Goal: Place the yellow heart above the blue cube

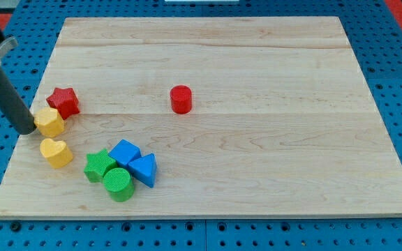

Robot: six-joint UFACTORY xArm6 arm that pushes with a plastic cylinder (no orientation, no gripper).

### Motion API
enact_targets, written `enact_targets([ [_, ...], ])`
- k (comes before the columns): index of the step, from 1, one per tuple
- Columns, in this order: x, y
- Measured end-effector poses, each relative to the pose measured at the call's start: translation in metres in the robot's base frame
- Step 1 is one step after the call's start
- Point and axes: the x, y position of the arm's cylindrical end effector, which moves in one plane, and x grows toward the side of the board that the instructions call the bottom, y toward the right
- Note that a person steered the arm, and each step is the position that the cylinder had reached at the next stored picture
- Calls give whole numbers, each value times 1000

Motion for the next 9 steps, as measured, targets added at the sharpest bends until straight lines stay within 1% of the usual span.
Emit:
enact_targets([
  [1, 1, 15],
  [2, 47, -6],
  [3, 89, -9],
  [5, 37, 62],
  [8, 50, 94],
  [9, 38, 96],
])
